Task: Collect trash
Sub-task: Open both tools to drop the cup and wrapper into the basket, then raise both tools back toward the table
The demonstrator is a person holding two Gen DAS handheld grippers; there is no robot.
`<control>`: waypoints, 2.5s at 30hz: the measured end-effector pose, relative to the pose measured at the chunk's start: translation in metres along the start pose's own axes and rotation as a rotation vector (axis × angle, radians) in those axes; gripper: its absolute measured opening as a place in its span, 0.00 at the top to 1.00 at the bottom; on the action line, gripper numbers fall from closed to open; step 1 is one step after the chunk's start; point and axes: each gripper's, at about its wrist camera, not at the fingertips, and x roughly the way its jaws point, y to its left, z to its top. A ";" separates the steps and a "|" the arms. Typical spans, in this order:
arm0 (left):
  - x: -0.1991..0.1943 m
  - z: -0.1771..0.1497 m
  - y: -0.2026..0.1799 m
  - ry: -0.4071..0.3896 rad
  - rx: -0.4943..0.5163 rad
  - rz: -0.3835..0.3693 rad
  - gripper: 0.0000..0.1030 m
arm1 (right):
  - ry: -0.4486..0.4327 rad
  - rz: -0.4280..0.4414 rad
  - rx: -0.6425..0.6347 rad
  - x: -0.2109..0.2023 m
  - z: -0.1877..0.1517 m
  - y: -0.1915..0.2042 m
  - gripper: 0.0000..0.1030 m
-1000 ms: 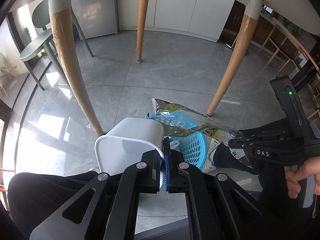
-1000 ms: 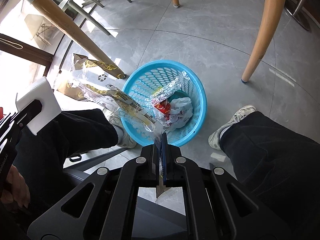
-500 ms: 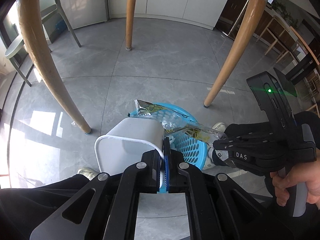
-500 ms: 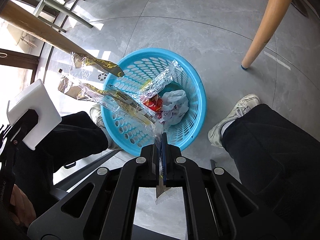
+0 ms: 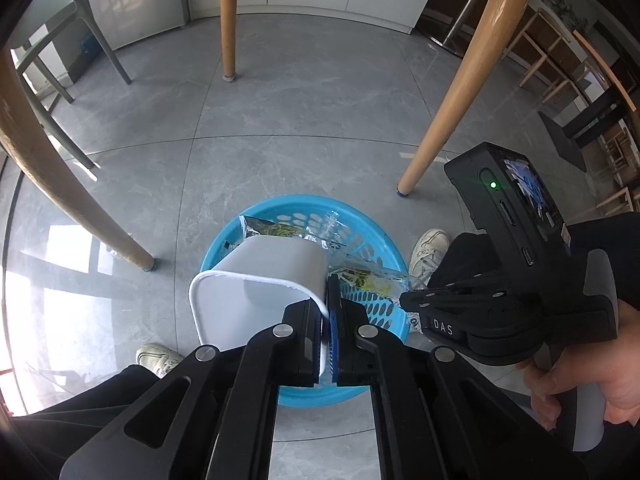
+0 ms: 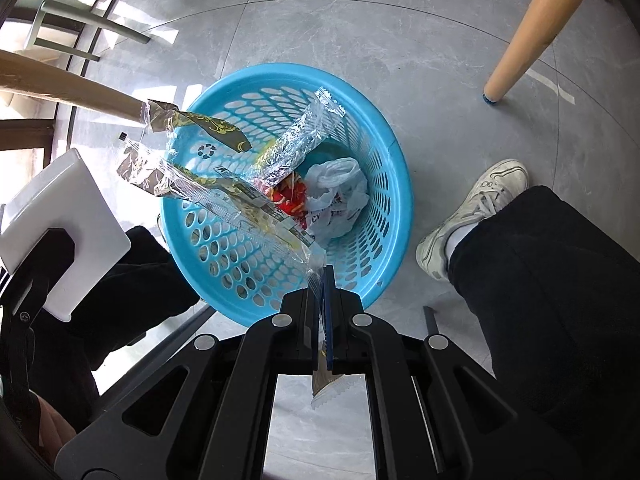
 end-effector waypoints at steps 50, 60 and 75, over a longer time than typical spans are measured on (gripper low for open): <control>-0.085 -0.041 0.033 0.045 -0.127 0.042 0.48 | -0.364 -0.046 -0.160 -0.165 -0.098 0.009 0.34; -0.143 -0.065 0.032 -0.066 -0.119 0.091 0.42 | -0.474 -0.012 -0.171 -0.218 -0.148 -0.004 0.31; -0.262 -0.064 0.022 -0.350 -0.007 0.225 0.25 | -0.726 -0.001 -0.271 -0.322 -0.198 0.017 0.28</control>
